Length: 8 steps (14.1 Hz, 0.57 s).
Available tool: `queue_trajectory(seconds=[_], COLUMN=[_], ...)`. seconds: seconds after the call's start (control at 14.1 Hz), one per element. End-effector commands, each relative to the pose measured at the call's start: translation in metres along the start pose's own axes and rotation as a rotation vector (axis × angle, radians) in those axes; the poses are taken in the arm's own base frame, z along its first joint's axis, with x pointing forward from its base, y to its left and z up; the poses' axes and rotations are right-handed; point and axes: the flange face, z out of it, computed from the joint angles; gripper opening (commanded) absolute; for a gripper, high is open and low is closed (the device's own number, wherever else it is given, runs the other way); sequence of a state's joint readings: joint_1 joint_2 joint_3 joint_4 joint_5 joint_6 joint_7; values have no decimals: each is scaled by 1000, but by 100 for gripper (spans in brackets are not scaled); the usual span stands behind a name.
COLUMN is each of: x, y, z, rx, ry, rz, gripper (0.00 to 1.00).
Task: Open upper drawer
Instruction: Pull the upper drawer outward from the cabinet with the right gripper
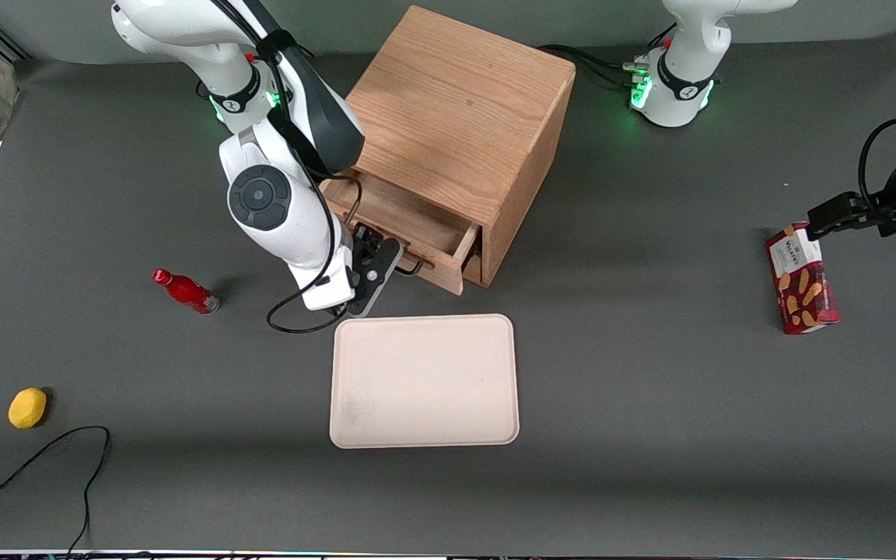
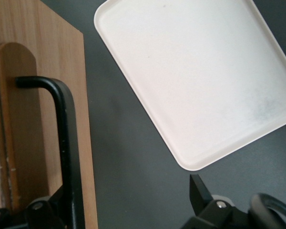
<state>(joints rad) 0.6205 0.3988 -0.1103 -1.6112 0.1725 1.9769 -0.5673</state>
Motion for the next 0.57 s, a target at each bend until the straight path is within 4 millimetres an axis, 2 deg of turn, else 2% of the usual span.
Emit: queue_trajectory(seconds=[0.0, 0.5], x=[5, 1], y=[18, 38], z=[-4, -9], rx=[-20, -23], ry=[-12, -12], rz=[-17, -16], gripper=[100, 100])
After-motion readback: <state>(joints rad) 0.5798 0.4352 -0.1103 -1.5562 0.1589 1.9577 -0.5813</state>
